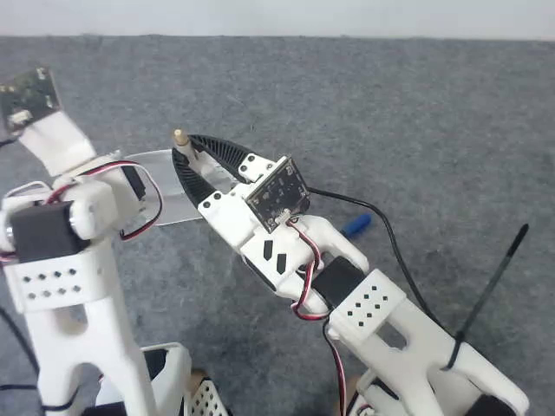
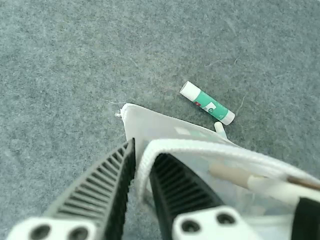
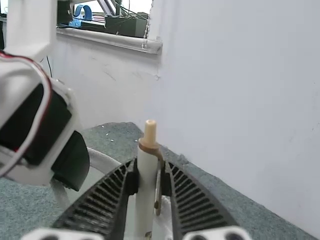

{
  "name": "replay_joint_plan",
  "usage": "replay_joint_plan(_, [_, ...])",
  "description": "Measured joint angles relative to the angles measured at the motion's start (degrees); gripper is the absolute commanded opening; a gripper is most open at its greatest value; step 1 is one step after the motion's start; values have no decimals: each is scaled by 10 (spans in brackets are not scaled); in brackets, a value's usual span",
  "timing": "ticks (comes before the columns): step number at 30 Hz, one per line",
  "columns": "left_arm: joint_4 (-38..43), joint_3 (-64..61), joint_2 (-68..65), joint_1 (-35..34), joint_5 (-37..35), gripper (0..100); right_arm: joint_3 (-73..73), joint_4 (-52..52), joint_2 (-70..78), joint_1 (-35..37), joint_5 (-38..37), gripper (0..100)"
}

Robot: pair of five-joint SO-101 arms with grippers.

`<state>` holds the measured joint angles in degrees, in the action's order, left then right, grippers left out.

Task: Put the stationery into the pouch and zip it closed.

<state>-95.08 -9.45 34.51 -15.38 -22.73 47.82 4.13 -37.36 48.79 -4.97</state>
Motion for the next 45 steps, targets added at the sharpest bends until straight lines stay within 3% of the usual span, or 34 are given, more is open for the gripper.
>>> replay_joint_plan(6, [0, 0, 0, 0, 0, 10, -1, -51, -3, 1, 0, 143])
replay_joint_plan(27, [0, 0, -1, 1, 0, 10, -1, -86, -12, 2, -2, 98])
replay_joint_plan(40, [0, 0, -2, 0, 0, 10, -153, -374, -29, -1, 0, 98])
replay_joint_plan(45, [0, 0, -2, 0, 0, 10, -207, -469, -29, -38, 0, 101])
